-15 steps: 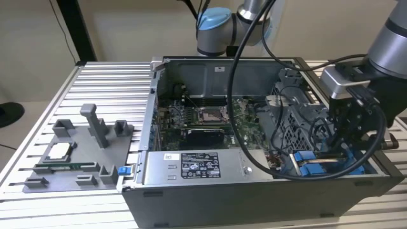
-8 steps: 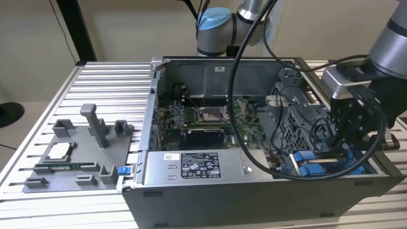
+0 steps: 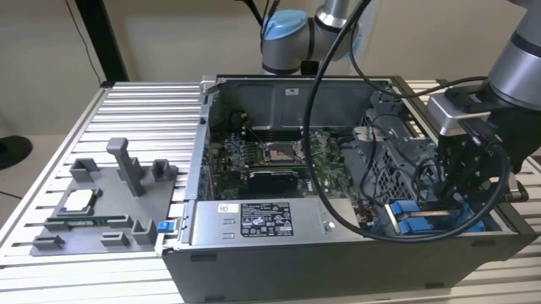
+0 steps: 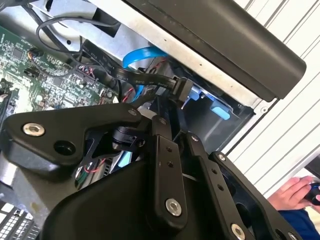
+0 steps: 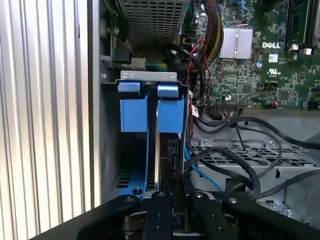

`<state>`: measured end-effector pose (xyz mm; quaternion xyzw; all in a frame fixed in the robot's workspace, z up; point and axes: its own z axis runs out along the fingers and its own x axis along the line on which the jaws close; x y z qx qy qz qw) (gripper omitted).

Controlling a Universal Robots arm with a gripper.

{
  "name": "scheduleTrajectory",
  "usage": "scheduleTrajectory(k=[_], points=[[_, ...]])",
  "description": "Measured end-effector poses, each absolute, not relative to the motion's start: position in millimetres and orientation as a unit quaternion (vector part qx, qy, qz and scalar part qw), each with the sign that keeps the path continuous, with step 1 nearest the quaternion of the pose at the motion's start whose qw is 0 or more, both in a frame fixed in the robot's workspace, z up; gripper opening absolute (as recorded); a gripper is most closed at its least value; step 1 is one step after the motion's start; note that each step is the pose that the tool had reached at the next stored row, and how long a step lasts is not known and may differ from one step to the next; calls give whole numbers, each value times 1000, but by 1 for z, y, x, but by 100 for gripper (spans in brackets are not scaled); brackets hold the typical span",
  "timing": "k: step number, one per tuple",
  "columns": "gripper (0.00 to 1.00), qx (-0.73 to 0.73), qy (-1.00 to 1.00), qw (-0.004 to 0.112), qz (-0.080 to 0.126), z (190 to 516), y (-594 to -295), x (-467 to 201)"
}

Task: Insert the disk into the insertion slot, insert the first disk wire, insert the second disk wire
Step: 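Insert the first disk wire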

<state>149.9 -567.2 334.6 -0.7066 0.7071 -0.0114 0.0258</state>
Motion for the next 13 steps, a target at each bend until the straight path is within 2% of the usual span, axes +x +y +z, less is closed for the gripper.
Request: scheduleTrajectory(k=[6, 13], points=[[0, -707, 707, 27, -10, 332, -567, 150], [0, -706, 708, 26, -10, 358, -567, 150]])
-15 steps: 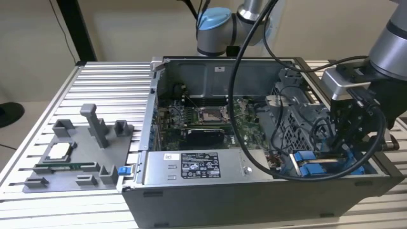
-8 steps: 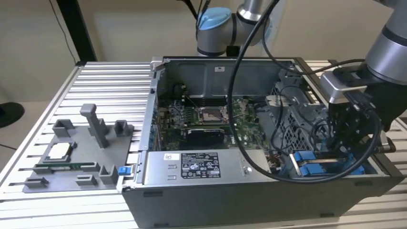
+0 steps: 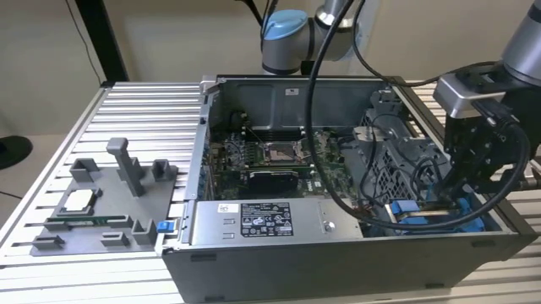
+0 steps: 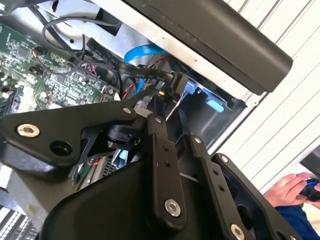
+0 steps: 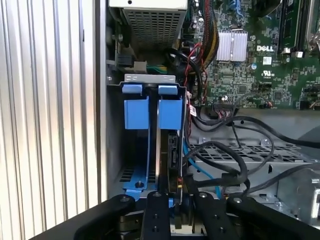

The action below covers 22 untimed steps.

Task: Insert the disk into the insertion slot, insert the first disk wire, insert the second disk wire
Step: 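Insert the first disk wire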

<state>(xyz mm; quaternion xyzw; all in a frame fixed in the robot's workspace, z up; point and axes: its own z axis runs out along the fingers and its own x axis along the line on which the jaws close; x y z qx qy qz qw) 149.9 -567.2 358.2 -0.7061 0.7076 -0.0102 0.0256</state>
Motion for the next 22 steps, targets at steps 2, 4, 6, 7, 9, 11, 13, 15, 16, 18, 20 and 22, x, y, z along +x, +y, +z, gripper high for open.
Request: scheduleTrajectory(k=[2, 4, 6, 7, 9, 11, 13, 15, 16, 18, 20, 22], points=[[0, -706, 708, 26, -10, 358, -568, 151], [0, -706, 708, 28, -7, 358, -570, 155], [0, -706, 708, 29, -4, 358, -572, 160], [0, -706, 708, 30, -2, 358, -573, 163], [0, -706, 707, 35, 2, 359, -573, 166], [0, -707, 707, 37, 6, 362, -573, 166], [0, -707, 706, 38, 10, 364, -573, 168], [0, -707, 706, 39, 13, 365, -574, 171], [0, -707, 706, 40, 14, 365, -575, 173], [0, -707, 706, 40, 16, 365, -576, 177], [0, -707, 706, 37, 19, 364, -578, 180], [0, -707, 706, 33, 23, 364, -579, 183]])
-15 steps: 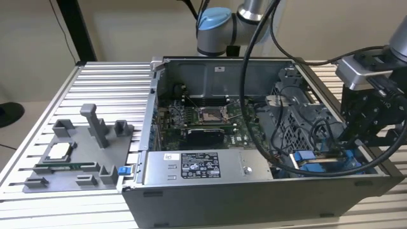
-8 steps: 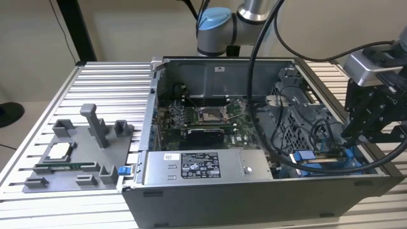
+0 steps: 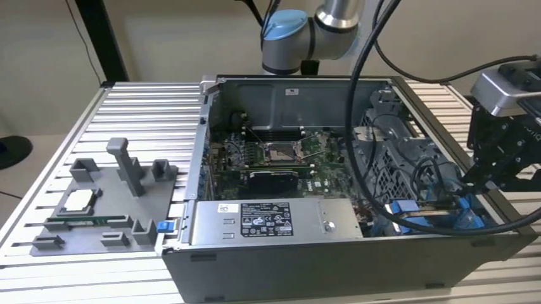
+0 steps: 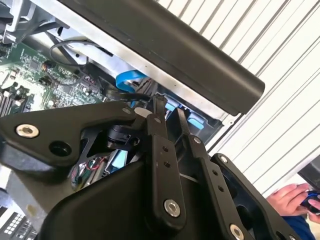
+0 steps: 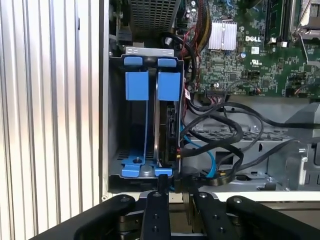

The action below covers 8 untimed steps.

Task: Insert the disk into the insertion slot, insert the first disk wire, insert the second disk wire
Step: 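Insert the first disk wire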

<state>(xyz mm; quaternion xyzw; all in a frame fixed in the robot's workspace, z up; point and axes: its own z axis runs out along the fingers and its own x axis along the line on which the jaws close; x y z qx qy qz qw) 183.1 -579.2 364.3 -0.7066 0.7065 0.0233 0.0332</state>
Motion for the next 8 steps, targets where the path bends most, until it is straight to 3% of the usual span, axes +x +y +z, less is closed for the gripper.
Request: scheduleTrajectory(k=[4, 8], points=[[0, -706, 707, 28, 37, 364, -581, 191], [0, -705, 706, 34, 54, 364, -582, 198]])
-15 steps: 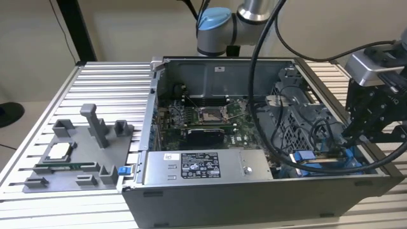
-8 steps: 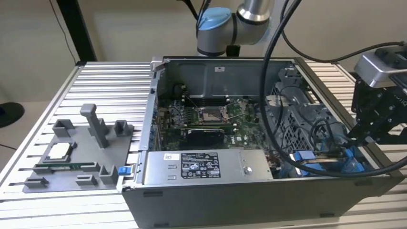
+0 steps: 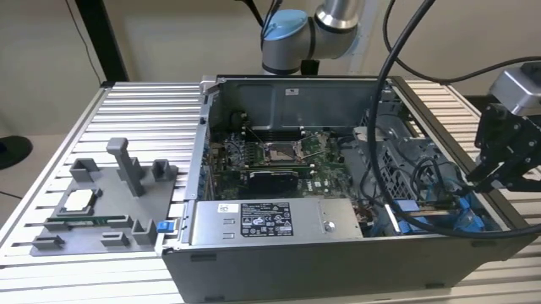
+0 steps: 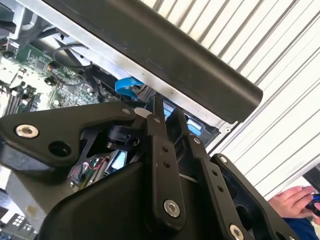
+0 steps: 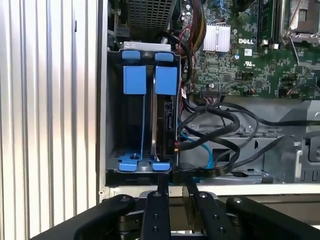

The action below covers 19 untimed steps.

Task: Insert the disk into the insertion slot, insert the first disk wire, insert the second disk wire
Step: 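Insert the first disk wire, then insert the second disk wire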

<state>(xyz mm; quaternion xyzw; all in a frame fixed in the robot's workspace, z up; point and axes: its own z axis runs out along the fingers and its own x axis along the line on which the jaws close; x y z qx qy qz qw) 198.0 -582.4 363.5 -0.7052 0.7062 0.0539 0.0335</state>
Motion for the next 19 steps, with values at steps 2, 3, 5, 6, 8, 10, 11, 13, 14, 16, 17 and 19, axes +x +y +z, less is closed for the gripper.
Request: scheduleTrajectory(k=[2, 3, 5, 6, 8, 10, 11, 13, 14, 16, 17, 19], points=[[0, -704, 706, 32, 66, 364, -583, 199], [0, -704, 706, 29, 72, 363, -584, 199], [0, -703, 706, 26, 81, 363, -586, 201], [0, -703, 706, 27, 84, 363, -587, 202], [0, -703, 706, 28, 89, 362, -591, 203], [0, -702, 705, 28, 93, 360, -594, 205], [0, -702, 706, 27, 94, 359, -594, 205], [0, -701, 707, 26, 95, 358, -594, 205], [0, -700, 707, 26, 95, 358, -594, 205], [0, -699, 708, 27, 95, 357, -595, 205], [0, -699, 709, 28, 96, 357, -594, 205], [100, -698, 709, 28, 96, 357, -594, 205]])
